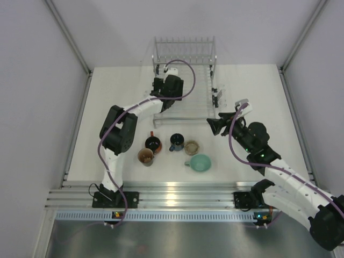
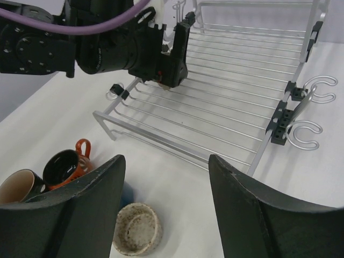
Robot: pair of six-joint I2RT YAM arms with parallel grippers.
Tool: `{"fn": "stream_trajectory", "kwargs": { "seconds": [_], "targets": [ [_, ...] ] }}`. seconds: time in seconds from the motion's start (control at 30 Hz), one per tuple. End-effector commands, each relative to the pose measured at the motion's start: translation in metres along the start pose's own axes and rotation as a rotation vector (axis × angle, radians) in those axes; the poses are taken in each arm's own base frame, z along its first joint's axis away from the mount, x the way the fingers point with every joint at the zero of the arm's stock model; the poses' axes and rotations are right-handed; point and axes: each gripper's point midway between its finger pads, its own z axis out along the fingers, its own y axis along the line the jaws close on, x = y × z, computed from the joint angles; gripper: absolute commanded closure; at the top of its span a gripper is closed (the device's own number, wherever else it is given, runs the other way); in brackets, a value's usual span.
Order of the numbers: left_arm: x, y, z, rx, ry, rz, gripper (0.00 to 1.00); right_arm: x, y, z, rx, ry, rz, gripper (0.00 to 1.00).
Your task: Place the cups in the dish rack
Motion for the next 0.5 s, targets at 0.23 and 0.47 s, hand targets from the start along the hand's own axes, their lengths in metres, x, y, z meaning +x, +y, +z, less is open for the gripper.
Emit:
{"fn": "stream_trajectory", "kwargs": {
  "seconds": [0.23, 0.47],
  "targets": [
    [-0.100, 0.005, -0.097, 0.067, -0.247, -0.068, 0.02, 0.009, -0.005, -0.005, 0.017, 0.067, -0.005, 0.36],
    [-0.070, 0.003, -0.147, 0.245, -0.214, -0.143, 0.02, 0.042, -0.005, -0.011, 0.026, 0.197, 0.043, 0.37]
  ]
}}
